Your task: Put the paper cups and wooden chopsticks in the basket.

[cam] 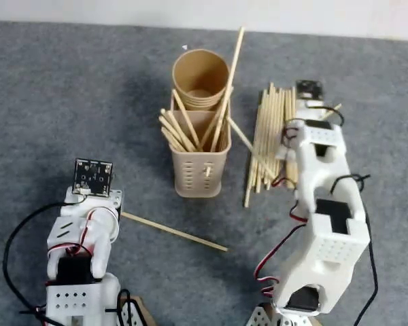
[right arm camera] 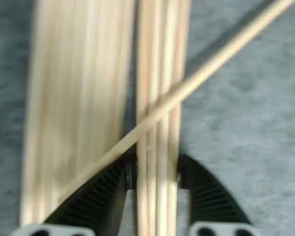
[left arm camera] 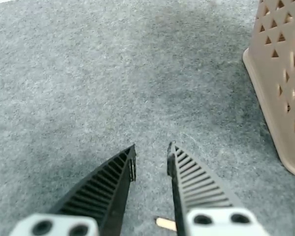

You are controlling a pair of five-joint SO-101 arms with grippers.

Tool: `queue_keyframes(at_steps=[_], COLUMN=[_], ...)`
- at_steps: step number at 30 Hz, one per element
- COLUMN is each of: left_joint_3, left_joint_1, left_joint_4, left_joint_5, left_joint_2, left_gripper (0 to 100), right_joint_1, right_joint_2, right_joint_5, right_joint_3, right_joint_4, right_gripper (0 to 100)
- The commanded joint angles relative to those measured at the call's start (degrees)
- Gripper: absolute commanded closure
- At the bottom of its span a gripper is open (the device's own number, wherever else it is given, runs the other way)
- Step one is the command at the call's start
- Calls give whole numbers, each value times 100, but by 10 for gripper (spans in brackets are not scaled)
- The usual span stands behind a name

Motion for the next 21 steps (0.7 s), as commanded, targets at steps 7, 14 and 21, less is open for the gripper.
queue_keyframes(at_steps=[7, 14, 21], left_joint_3=[-40, -40, -40], left_joint_1=[48, 48, 48], left_joint_4=[-114, -114, -114], left_joint_5=[-35, -35, -35], left_joint_2=[-48, -48, -48], left_gripper=[860, 860, 860], right_joint_1=[198, 242, 171], right_joint_2=[22, 22, -330], right_joint_5=[-53, -70, -536], right_joint_3=[-945, -2088, -2862], right_joint_4=[901, 1833, 2141], right_gripper=[993, 993, 993])
